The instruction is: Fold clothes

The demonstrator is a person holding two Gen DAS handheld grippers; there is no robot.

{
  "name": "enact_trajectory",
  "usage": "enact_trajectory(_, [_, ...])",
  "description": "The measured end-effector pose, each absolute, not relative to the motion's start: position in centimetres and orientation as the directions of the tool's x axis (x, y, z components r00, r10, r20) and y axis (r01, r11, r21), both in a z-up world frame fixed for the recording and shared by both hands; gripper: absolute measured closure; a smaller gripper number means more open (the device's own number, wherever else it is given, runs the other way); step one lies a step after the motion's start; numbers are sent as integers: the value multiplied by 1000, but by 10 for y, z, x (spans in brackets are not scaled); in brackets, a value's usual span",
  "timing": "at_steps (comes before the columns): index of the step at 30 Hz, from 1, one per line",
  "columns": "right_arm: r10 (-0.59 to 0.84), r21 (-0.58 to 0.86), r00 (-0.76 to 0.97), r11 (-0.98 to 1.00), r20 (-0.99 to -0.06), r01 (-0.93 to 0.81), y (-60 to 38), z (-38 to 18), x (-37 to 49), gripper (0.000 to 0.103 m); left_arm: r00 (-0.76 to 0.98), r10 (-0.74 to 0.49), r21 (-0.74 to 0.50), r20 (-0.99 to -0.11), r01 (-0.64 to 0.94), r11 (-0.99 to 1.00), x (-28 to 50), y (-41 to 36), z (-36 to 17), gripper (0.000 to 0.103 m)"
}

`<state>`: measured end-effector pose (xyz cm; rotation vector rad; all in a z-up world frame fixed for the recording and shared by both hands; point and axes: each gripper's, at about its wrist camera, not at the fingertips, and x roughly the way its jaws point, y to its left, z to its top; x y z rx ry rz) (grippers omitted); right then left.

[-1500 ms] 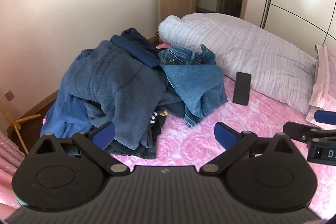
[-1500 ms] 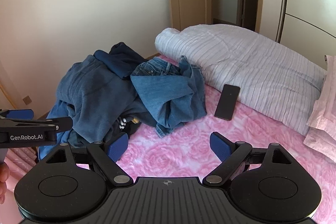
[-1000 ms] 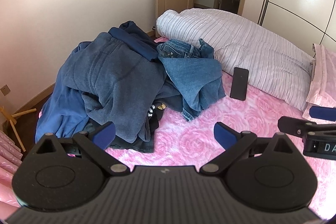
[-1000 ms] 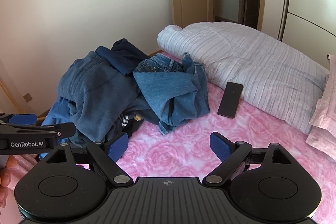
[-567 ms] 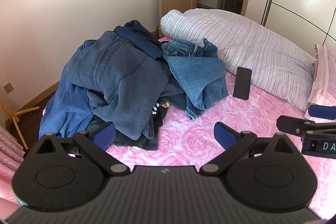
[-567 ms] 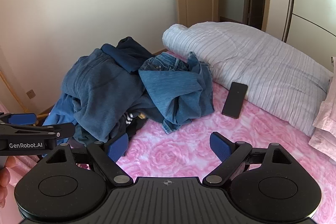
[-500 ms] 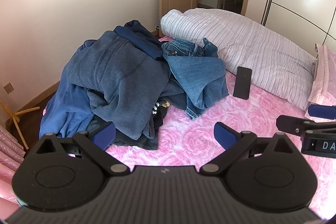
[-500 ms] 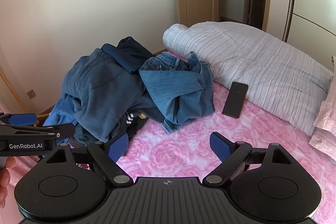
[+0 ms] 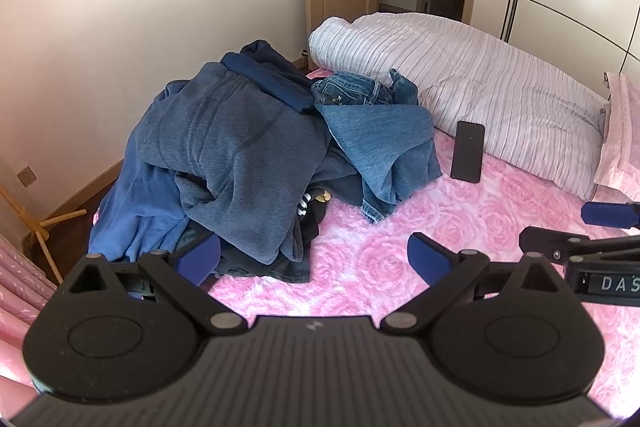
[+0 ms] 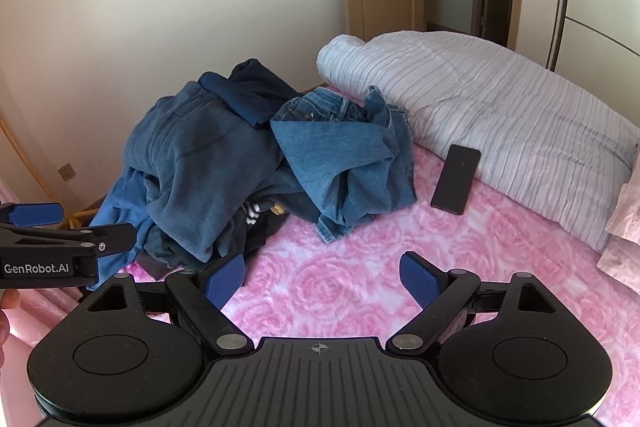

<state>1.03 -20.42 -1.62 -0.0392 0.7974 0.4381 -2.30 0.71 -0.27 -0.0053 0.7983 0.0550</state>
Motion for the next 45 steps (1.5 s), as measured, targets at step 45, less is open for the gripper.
enact_trajectory(45, [291,-416,551,414,-782,-810,-127,-161,292,15,741,-90,595,-665,599,536,249,-17,-180,9])
